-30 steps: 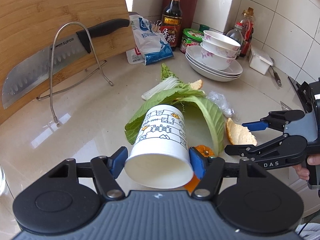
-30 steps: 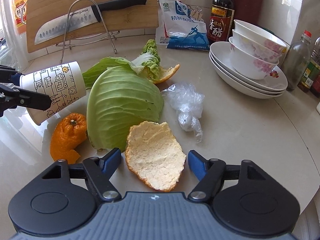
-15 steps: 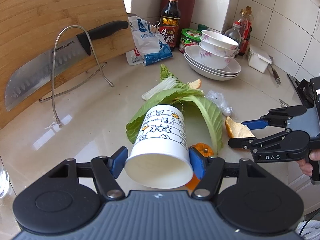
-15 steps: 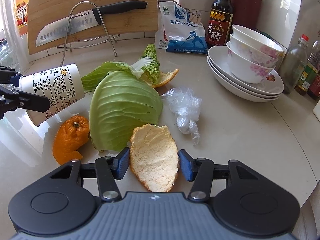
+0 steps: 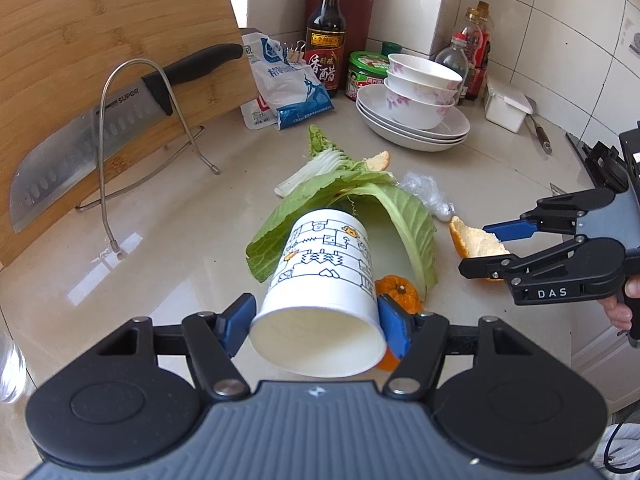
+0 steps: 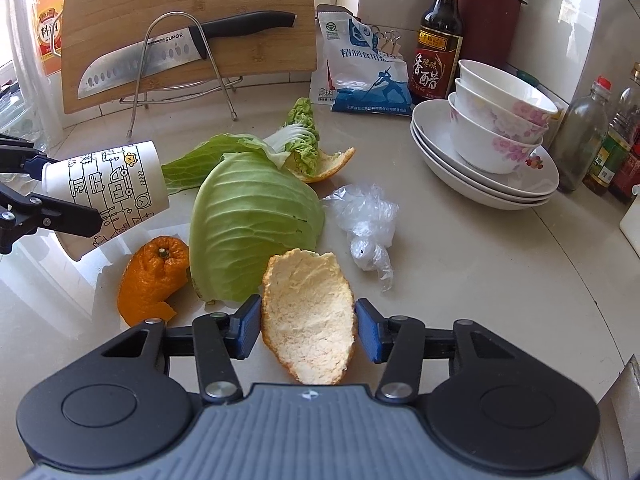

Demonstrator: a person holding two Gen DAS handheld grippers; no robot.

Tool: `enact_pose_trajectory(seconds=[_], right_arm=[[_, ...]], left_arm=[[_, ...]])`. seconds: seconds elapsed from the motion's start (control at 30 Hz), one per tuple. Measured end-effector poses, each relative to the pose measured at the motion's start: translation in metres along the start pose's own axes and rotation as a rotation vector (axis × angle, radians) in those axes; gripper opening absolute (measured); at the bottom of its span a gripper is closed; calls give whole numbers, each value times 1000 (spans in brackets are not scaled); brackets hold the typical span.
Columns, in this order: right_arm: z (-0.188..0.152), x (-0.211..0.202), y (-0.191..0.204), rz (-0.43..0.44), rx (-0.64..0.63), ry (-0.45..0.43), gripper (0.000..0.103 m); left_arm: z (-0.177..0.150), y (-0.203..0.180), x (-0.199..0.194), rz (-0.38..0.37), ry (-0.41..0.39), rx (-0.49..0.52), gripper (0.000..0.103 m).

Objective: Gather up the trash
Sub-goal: 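Carry the peel over the bin and open the right tool while the left carries the cup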

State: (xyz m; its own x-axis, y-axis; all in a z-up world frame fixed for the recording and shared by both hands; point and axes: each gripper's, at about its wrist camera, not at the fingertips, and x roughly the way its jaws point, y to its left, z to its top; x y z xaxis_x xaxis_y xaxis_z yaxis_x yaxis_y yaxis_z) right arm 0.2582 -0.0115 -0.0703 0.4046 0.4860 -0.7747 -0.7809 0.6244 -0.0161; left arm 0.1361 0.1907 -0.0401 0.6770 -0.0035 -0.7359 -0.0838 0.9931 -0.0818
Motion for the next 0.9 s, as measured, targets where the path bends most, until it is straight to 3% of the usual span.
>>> enact_pose_trajectory(seconds=[0.53, 0.9], right_arm=[[-5, -30, 6, 4, -1, -25, 56], [-32, -74, 6, -19, 8, -46, 56]], left_arm=[[1, -15, -16, -24, -7, 49, 65], [-2, -52, -38, -77, -6, 124, 65]])
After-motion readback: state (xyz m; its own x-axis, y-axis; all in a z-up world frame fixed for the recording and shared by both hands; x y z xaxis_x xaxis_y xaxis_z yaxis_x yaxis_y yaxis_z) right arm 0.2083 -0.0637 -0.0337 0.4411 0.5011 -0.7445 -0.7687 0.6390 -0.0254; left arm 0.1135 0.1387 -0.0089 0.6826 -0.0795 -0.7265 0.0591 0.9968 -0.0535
